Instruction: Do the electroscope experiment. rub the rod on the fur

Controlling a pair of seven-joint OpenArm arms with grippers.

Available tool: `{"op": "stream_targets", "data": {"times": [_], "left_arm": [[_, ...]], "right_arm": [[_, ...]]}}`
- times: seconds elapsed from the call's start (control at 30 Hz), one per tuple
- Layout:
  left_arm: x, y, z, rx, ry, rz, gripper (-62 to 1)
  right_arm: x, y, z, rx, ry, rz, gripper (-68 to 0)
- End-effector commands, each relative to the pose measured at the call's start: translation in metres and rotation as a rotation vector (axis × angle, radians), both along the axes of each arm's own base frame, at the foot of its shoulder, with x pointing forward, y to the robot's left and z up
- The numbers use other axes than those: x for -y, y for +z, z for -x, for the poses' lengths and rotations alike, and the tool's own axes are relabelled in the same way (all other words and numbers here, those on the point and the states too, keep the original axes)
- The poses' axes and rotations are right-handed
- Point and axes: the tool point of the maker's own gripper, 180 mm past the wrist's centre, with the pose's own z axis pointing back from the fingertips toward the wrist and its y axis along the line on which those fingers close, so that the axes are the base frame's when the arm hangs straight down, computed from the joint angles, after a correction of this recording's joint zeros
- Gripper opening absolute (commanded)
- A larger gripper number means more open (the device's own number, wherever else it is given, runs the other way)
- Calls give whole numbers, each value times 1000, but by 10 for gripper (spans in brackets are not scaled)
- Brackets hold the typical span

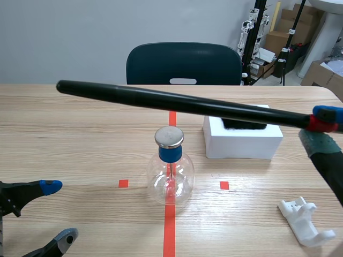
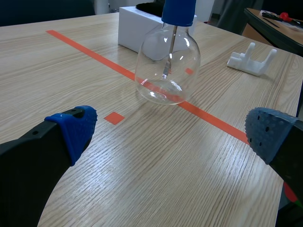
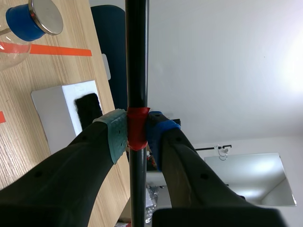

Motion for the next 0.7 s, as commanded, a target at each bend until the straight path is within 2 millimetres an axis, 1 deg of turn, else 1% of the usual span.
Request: {"op": "stream_targets", "data": {"times": [0.0,0.4,0.67], "left_arm": [[-2,7,-5,24,12,19,14],[-2,7,-5,25,12,18,14],[-1,7,-5,24,13,24,14]], "right_arm": [[0,5,-2,26,0,-7,-675],[5,3,-4,17,-34,1,-675],[3,3,-3,14,-23,-1,-675]]}}
